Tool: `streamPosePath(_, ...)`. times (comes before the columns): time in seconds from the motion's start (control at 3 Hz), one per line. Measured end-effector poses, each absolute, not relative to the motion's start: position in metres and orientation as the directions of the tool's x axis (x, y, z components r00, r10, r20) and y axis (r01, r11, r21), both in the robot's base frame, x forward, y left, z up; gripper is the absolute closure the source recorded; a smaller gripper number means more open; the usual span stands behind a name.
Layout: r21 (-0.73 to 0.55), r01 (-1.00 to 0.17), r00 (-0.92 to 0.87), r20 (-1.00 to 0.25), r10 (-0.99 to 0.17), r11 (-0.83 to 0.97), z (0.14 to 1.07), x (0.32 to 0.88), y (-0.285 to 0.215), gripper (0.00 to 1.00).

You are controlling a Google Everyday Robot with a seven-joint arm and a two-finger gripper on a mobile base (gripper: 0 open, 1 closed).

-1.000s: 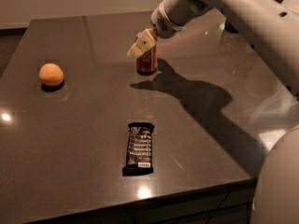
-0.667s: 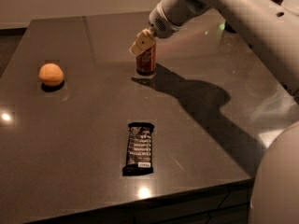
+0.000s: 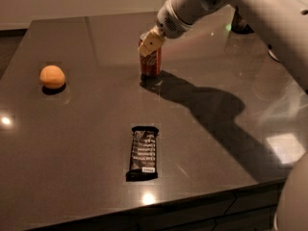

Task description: Move coke can near rxbar chocolate

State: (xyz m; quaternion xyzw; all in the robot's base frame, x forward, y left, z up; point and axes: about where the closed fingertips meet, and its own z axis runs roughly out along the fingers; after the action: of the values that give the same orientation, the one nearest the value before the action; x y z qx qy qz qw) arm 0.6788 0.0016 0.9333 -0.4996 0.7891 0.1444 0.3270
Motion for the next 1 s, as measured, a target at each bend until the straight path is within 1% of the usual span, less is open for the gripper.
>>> streamPosePath(0.33, -0.106, -0.919, -0.217, -0.671, -0.710, 0.380, 0.953, 0.637, -0.006, 1.00)
streamPosePath(0.67, -0.125, -0.946, -0.141, -0.669, -0.730, 0.298, 0.965, 0.602, -0.005, 1.00)
streamPosePath(1.0, -0.137, -0.973, -0.051, -0.655, -0.754, 0.185, 0.970, 0.567, 0.007, 1.00)
